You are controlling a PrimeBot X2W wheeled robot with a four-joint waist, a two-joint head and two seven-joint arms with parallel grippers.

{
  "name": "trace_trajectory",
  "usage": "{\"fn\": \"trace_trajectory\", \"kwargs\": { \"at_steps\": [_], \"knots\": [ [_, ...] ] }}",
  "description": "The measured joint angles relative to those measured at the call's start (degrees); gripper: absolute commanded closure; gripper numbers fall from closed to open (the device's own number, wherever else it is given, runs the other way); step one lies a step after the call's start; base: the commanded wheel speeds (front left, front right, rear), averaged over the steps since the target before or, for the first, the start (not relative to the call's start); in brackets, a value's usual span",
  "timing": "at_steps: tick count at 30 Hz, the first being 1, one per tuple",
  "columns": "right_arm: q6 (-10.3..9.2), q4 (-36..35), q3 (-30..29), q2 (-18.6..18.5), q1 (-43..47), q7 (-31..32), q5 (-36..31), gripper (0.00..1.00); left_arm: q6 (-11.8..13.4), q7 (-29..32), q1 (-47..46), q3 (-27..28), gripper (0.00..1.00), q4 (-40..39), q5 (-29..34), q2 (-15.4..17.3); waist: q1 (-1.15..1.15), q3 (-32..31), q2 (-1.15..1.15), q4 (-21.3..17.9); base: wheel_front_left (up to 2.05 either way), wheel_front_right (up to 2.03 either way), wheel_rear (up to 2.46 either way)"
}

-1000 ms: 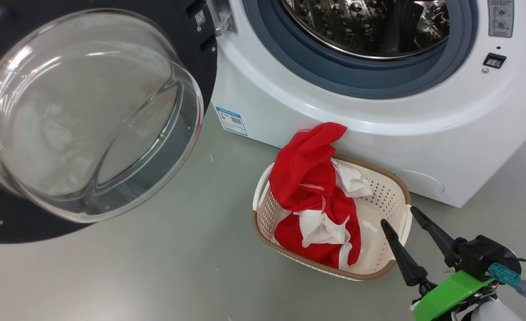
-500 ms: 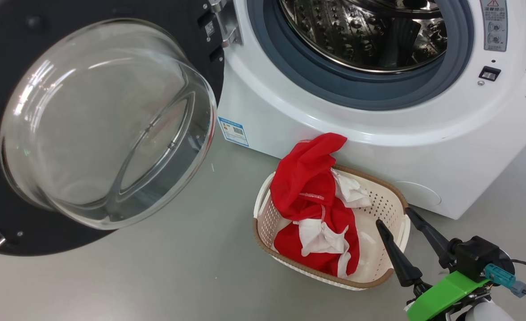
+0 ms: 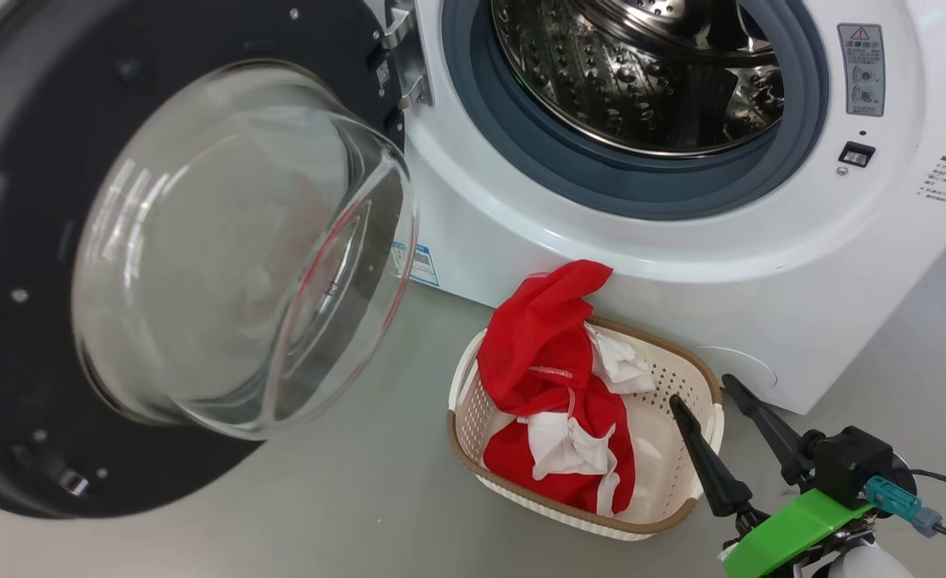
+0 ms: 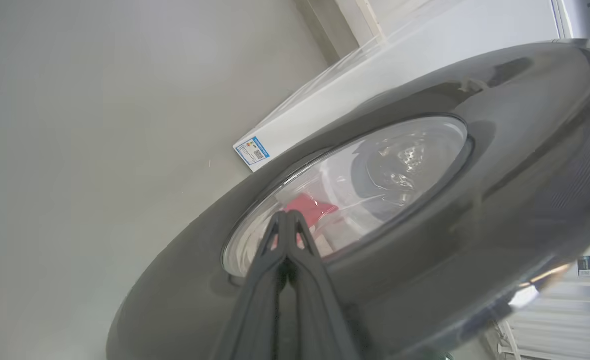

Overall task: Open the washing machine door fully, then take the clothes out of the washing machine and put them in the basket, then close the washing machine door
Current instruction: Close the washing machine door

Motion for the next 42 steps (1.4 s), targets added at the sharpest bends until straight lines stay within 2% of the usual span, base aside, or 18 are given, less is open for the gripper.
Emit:
{"fn": "trace_trajectory", "kwargs": {
  "at_steps": [11,17,21,28,35,42],
  "knots": [
    [0.01,-0.1,-0.2,0.5,0.6,0.0,0.0,0.0,0.0,6.8,4.8,-2.1,1.0,-10.2,-4.2,0.0,0.0,-1.9,0.0,-0.9,0.0,0.0,0.0],
    [0.0,-0.2,-0.5,1.3,2.4,0.0,0.0,0.0,0.0,9.4,9.5,-2.8,1.0,-18.6,-7.3,-0.3,0.0,-3.1,0.0,-2.4,0.0,0.0,0.0],
    [0.0,-0.3,-1.2,1.8,2.5,0.0,0.0,0.0,0.0,10.7,11.6,-2.6,1.0,-24.0,-10.8,-1.7,0.0,-3.8,0.0,-3.6,0.0,0.0,0.0],
    [0.0,-0.6,-1.9,2.1,3.6,0.0,0.0,0.0,0.0,13.1,13.8,-4.4,1.0,-32.4,-12.6,-4.3,0.0,-4.8,0.0,-6.2,0.0,0.0,0.0],
    [0.0,-0.8,-2.0,2.7,3.6,0.0,0.0,0.0,0.0,11.5,14.7,-7.9,1.0,-40.0,-11.6,-7.8,0.0,-5.4,0.0,-9.3,0.0,0.0,0.0],
    [0.01,-1.0,-2.2,3.6,3.6,0.0,0.0,0.0,0.0,7.1,14.8,-11.5,1.0,-42.4,-9.0,-11.4,0.0,-5.5,0.0,-12.9,0.0,0.0,0.0]
  ]
}}
